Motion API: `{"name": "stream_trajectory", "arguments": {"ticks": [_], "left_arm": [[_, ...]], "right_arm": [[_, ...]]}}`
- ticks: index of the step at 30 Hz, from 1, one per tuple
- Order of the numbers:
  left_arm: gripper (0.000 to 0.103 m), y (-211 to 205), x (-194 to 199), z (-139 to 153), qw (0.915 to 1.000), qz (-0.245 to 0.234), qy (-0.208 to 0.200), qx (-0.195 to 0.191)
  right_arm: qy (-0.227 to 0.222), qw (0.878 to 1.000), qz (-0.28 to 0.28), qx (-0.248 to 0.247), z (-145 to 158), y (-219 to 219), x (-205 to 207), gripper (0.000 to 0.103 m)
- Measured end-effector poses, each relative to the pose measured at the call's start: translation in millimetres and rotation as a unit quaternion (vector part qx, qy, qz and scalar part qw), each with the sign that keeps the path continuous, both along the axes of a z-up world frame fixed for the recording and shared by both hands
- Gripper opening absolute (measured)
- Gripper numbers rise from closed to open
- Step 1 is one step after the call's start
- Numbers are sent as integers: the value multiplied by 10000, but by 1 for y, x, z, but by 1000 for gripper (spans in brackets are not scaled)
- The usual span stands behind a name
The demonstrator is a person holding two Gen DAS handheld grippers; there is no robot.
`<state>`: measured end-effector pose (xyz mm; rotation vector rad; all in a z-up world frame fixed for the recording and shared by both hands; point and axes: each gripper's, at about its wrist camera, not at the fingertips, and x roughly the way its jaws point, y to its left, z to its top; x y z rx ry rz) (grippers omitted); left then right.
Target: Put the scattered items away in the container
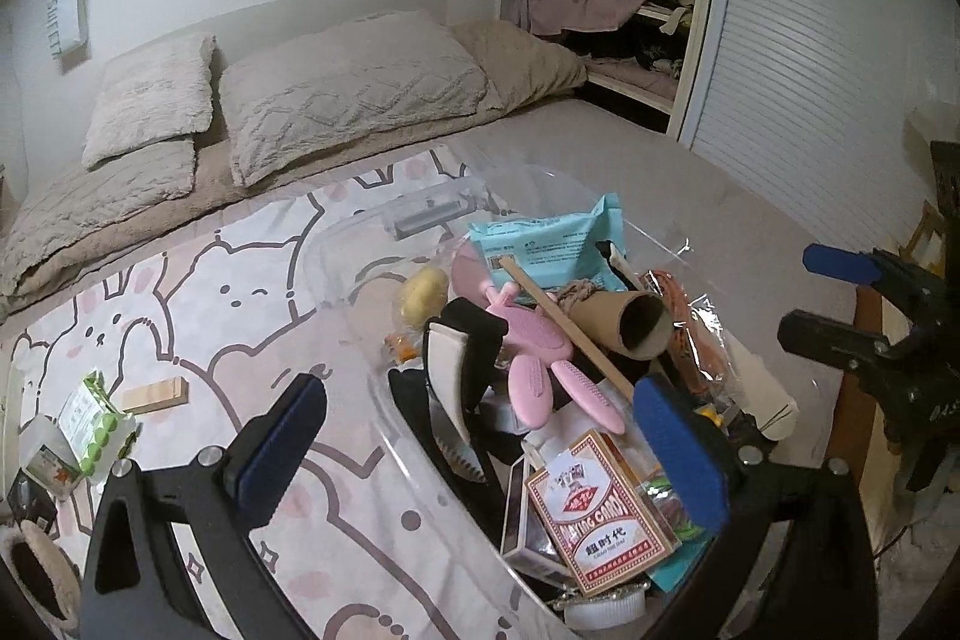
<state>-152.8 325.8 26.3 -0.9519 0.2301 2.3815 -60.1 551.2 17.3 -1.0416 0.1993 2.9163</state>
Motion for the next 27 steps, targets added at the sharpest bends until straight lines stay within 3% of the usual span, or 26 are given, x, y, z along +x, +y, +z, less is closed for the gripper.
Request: {"name": "stream_trajectory", "arguments": {"ticks": [14,27], "left_arm": [[103,-31,31,35,9985,-78,330,418],[103,-76,86,73,9937,-9,873,700]], "right_arm": [[303,9994,-12,153,34,-32,23,103],[898,9958,-69,191,68,-73,78,103]]}}
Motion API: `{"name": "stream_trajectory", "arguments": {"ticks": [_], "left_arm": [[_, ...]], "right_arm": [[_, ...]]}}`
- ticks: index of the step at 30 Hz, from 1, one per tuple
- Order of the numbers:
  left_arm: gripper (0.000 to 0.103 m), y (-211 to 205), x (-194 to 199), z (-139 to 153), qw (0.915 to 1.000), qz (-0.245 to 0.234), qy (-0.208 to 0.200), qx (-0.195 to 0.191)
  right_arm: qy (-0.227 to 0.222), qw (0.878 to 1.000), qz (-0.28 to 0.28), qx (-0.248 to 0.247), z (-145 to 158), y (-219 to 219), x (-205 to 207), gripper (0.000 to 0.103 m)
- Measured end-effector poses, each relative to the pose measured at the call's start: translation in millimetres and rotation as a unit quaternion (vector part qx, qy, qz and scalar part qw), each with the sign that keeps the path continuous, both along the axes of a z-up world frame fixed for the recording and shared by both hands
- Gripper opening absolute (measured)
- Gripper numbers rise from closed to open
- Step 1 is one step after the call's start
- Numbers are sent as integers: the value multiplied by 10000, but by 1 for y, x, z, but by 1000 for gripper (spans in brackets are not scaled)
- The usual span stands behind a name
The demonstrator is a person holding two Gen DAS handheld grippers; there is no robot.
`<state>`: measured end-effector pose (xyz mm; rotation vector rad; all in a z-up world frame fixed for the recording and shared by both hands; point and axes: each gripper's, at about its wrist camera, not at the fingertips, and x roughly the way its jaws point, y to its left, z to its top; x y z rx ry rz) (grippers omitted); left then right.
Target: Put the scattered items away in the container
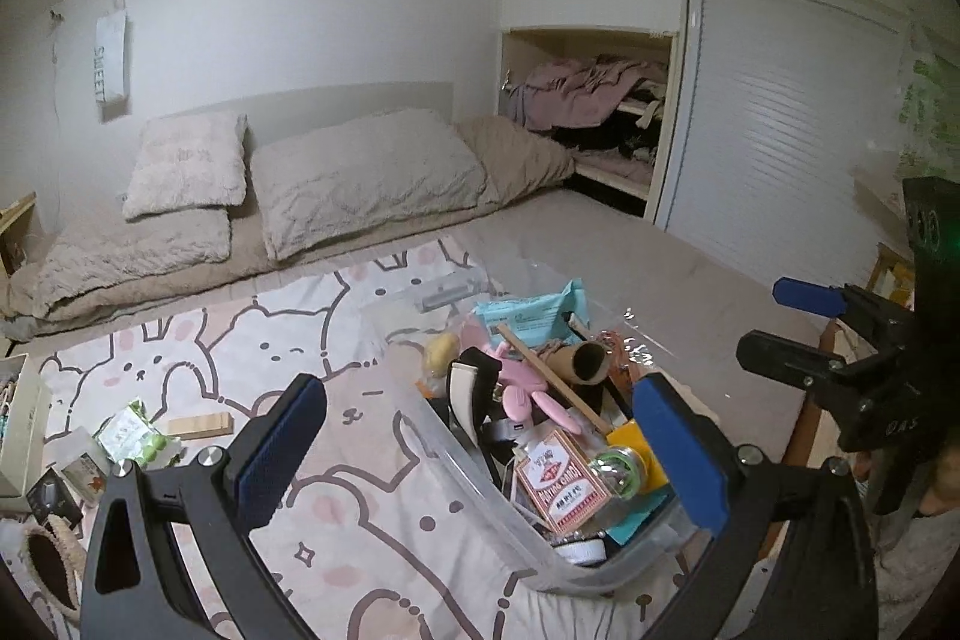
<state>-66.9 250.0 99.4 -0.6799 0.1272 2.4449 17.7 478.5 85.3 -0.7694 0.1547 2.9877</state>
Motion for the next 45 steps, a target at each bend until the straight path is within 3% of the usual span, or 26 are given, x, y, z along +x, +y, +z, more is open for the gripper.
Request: {"name": "stream_trajectory", "arguments": {"ticks": [10,21,34,45], "left_arm": [[103,-29,48,12,9989,19,328,345],[103,-59,82,3,9974,183,496,482],[103,-87,117,-18,9962,410,601,486],[103,-97,129,-41,9951,720,626,256]], "right_arm": [[316,9972,-136,665,2,-34,45,103],[564,9933,-216,985,-2,-60,78,103],[559,9922,-188,1096,-15,-83,101,103],[507,9925,-246,1085,-26,-94,111,103]]}}
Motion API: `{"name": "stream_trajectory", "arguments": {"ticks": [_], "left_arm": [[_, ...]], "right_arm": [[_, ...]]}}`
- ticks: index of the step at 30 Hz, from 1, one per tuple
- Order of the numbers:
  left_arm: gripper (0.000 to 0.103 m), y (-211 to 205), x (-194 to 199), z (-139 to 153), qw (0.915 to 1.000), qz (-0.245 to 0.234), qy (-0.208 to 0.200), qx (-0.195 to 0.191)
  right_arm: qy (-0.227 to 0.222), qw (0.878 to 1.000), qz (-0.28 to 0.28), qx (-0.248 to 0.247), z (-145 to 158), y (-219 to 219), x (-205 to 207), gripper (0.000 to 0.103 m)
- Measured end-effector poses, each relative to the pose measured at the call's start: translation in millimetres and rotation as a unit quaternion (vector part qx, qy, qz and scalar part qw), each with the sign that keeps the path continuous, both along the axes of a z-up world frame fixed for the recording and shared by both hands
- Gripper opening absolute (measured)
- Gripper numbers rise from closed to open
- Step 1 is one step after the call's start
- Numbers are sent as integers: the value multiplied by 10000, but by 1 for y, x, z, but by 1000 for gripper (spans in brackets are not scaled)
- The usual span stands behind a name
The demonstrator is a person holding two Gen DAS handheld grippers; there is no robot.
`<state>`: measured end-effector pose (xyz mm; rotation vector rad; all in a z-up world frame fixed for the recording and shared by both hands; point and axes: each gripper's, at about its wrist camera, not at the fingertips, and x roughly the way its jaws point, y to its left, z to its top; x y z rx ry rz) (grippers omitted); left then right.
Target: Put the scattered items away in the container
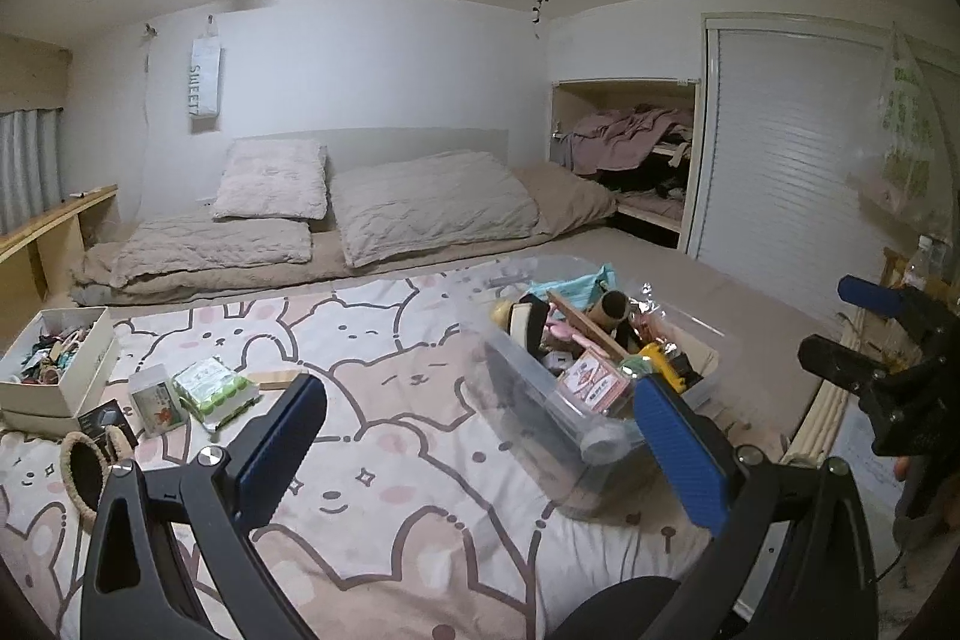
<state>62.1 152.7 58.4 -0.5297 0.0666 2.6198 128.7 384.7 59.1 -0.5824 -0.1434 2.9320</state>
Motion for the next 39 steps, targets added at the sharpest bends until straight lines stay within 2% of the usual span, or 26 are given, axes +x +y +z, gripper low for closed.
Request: {"name": "stream_trajectory", "arguments": {"ticks": [16,39], "left_arm": [[103,1,7,-29,9995,-41,-258,-170],[103,2,5,-40,9990,-23,-377,-233]], "right_arm": [[-203,9997,-102,-119,-25,-7,3,103],[-332,9993,-151,-92,-32,-9,-1,103]]}}
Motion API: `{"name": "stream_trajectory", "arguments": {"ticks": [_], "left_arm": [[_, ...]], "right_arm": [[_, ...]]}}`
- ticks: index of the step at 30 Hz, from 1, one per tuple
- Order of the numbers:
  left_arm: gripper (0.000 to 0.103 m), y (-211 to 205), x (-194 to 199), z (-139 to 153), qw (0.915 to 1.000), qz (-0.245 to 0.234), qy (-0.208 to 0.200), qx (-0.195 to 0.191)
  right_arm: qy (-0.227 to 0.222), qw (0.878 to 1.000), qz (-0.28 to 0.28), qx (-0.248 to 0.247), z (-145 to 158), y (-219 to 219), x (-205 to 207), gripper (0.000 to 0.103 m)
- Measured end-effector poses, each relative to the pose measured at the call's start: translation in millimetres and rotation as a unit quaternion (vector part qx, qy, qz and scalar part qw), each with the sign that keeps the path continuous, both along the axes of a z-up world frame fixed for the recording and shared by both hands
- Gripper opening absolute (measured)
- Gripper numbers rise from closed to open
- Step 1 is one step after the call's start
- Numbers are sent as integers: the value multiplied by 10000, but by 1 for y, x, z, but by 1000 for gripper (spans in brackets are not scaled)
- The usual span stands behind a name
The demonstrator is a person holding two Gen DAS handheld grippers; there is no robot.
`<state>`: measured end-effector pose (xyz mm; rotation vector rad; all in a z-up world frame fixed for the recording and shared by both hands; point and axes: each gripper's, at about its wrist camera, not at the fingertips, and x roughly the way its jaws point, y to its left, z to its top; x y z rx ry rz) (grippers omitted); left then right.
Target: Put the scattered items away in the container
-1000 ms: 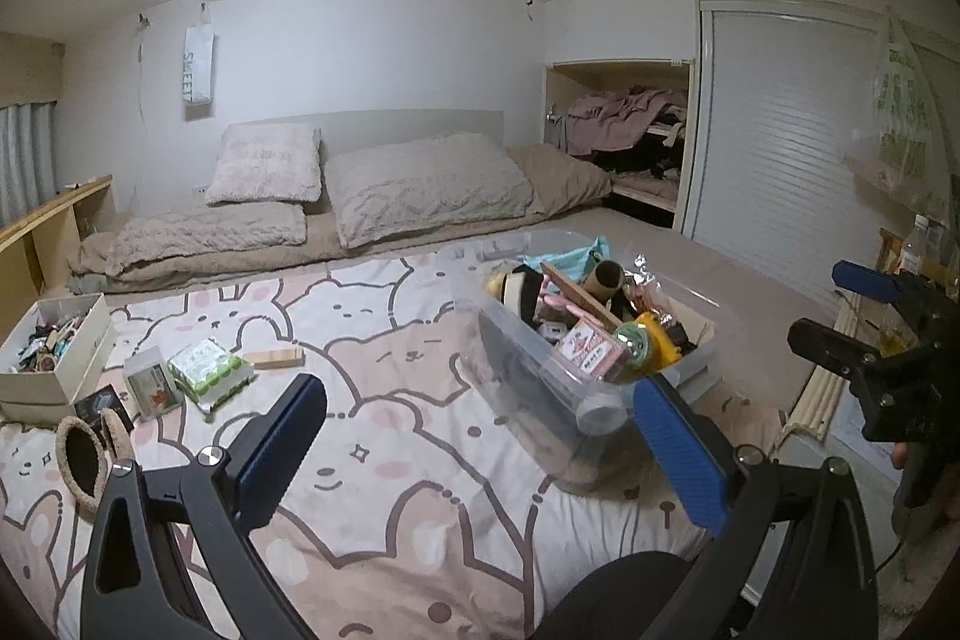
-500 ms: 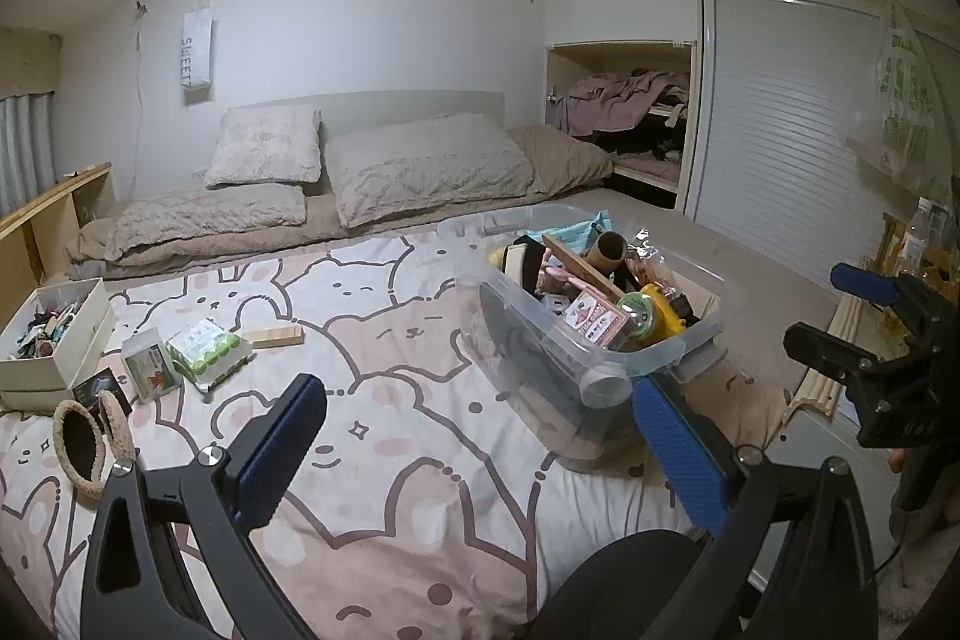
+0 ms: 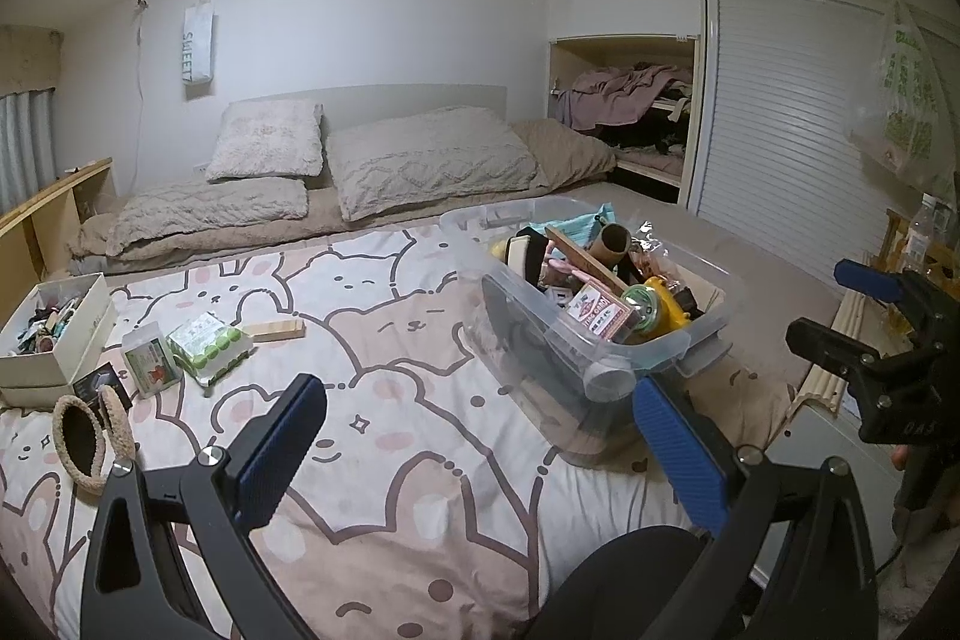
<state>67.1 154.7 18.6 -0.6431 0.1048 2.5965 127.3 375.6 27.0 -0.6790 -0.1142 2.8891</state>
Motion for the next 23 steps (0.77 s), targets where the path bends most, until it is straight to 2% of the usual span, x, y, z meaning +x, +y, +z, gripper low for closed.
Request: {"name": "stream_trajectory", "arguments": {"ticks": [23], "left_arm": [[103,-1,-2,-5,9999,126,-67,-60]], "right_arm": [[-14,10000,38,-71,-2,-1,-3,103]]}}
